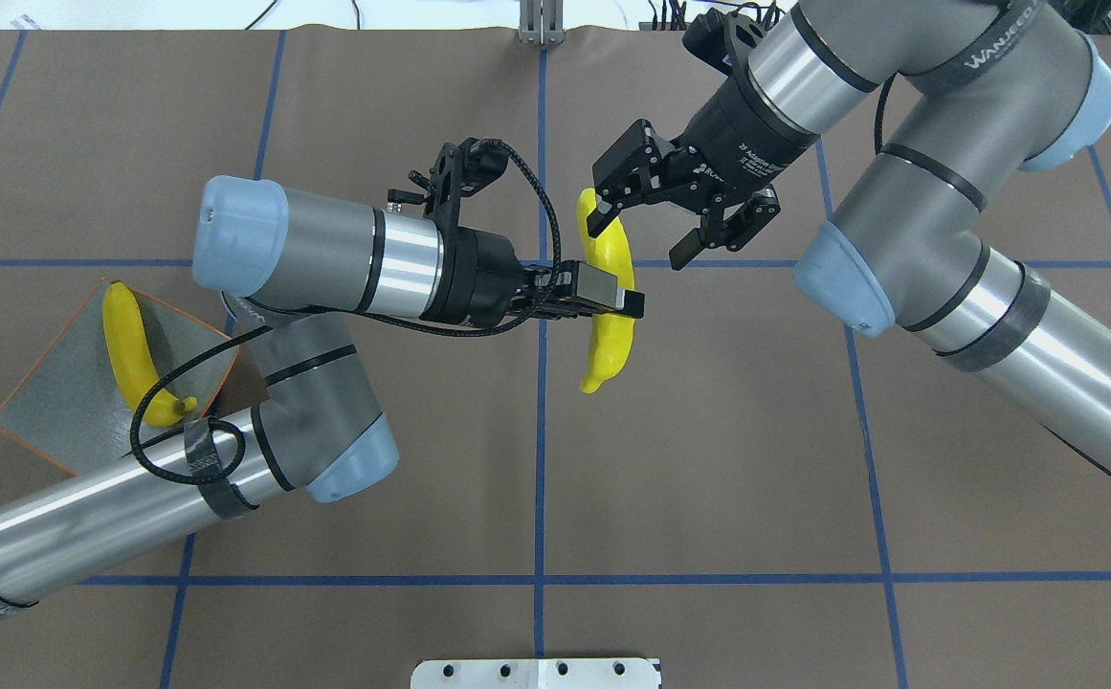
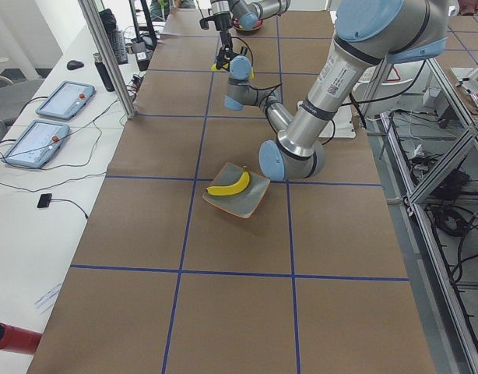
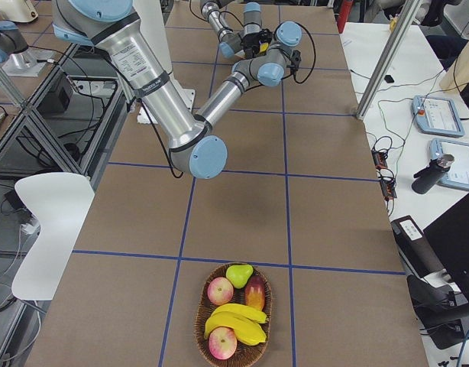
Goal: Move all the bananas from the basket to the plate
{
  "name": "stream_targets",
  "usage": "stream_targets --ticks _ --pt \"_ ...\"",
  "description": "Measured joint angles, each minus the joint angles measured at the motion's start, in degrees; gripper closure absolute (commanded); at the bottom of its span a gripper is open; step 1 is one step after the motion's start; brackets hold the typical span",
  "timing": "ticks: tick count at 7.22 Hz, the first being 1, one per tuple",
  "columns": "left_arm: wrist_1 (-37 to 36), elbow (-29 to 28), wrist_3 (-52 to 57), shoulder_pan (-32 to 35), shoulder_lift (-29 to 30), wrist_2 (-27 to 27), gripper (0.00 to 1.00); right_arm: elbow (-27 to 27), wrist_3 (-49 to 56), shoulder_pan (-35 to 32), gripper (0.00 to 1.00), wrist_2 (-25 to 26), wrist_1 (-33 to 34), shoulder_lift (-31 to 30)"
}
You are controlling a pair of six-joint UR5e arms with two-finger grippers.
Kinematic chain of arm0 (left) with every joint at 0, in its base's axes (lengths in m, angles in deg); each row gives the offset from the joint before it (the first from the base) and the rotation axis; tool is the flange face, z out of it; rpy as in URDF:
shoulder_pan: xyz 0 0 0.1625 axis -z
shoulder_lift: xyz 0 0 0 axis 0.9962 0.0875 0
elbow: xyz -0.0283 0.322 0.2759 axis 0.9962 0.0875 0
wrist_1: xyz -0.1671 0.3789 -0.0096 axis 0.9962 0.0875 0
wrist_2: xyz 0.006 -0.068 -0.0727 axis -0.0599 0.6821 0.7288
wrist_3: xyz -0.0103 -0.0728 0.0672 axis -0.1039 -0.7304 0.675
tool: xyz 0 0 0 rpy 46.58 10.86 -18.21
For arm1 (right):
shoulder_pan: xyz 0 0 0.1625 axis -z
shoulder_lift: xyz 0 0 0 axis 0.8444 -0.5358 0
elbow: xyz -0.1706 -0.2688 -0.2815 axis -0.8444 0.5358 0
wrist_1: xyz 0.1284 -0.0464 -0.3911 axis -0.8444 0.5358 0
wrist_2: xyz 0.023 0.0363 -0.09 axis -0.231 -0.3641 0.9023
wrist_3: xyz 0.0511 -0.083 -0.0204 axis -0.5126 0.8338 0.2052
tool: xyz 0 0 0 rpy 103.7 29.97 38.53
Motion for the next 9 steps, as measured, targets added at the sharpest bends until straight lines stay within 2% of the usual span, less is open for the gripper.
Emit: stream_targets --ticks 2,4,6,7,9 --pt "-0.03 6.85 0.01 0.54 -10.06 0.35 1.00 -2.46 0.04 -2.01 0.00 1.39 -0.98 -3.42" --pt "-0.96 11.19 -1.36 2.66 -21.05 0.37 1.00 -4.07 0.16 -3.08 0.00 6.97 -1.14 -6.34" --pt "-8.79 17.24 -3.40 9.15 -29.65 4.63 1.00 -4.45 0.03 -3.16 0.00 11.15 -1.15 -7.33" --pt "-13.83 19.33 -3.67 13.52 -31.88 8.08 1.00 -4.49 0.01 -3.18 0.00 12.39 -1.15 -7.58" --pt "-24.01 22.93 -3.75 17.82 -36.28 10.81 1.00 -4.53 -0.03 -3.14 0.00 14.13 -1.15 -8.45"
